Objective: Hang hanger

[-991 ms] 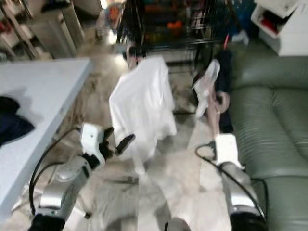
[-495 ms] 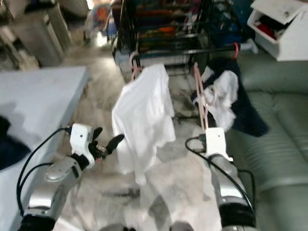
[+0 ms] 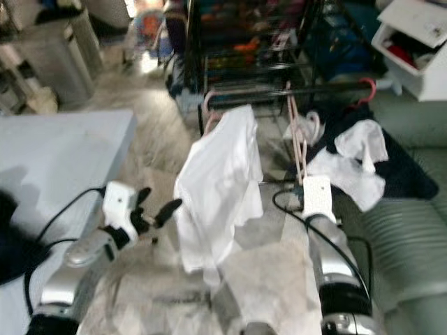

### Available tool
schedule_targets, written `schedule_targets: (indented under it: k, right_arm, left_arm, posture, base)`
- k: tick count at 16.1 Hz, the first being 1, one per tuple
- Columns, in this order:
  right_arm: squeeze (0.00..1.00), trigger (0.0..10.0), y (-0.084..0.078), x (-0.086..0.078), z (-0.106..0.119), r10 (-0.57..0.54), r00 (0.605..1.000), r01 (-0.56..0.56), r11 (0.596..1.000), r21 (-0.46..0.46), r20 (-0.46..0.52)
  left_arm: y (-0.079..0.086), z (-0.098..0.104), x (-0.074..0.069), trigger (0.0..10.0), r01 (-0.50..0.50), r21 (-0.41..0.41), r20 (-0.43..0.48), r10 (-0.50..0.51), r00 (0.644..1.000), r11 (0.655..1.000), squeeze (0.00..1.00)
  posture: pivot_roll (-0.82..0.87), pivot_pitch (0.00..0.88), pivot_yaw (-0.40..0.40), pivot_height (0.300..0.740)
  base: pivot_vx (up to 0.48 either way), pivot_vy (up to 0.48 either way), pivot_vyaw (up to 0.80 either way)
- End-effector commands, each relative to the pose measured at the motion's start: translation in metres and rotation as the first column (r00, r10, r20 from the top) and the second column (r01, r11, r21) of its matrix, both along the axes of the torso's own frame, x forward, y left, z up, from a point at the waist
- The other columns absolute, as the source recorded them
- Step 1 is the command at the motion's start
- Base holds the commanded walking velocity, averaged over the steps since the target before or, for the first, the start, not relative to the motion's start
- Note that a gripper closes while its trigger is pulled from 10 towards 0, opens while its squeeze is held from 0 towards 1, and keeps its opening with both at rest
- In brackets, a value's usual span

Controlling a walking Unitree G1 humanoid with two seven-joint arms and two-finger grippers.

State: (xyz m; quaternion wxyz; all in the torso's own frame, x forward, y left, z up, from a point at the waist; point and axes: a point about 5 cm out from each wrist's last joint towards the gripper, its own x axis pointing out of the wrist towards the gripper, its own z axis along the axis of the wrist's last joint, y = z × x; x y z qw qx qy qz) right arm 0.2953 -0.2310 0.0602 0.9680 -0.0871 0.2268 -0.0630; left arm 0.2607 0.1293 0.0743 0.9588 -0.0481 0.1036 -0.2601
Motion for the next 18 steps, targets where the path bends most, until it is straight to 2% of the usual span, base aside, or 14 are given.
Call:
schedule_targets:
  k: [1,4,8,12,18]
  right_arm:
    - [0.0,10.0,-0.007,0.004,0.007,-0.016,0.999,0.016,1.0,-0.005,0.028]
    - [0.0,10.0,-0.011,0.014,0.015,-0.023,0.998,0.023,1.0,-0.003,0.05]
    - [0.0,10.0,-0.013,0.027,0.021,-0.004,0.999,0.004,1.0,-0.001,0.042]
    - [0.0,10.0,-0.001,0.038,0.019,0.045,0.999,-0.045,0.999,0.02,-0.021]
    - [0.0,10.0,0.026,0.056,0.021,0.192,0.975,-0.182,0.979,0.094,-0.108]
  left_arm:
    - [-0.006,0.004,0.001,10.0,0.018,0.001,0.014,-0.018,1.0,1.0,0.0]
    - [-0.006,0.004,0.001,10.0,0.016,-0.01,0.011,-0.016,1.0,1.0,0.0]
    - [-0.006,0.002,0.001,10.0,0.007,-0.008,0.002,-0.007,1.0,1.0,0.0]
    - [-0.006,0.002,-0.001,10.0,0.004,-0.001,-0.005,-0.004,1.0,1.0,0.0]
    - [-0.006,0.0,-0.005,10.0,0.005,0.006,-0.023,-0.004,1.0,1.0,0.0]
  posture:
    - [-0.09,0.029,0.065,0.74]
    - [-0.08,0.03,0.065,0.74]
    - [-0.08,0.035,0.062,0.74]
    - [-0.07,0.04,0.056,0.74]
    - [-0.06,0.057,0.04,0.74]
  base:
    - [0.48,0.0,0.0]
    - [0.48,0.0,0.0]
    - [0.0,0.0,0.0]
    - [0.0,0.0,0.0]
    - [0.0,0.0,0.0]
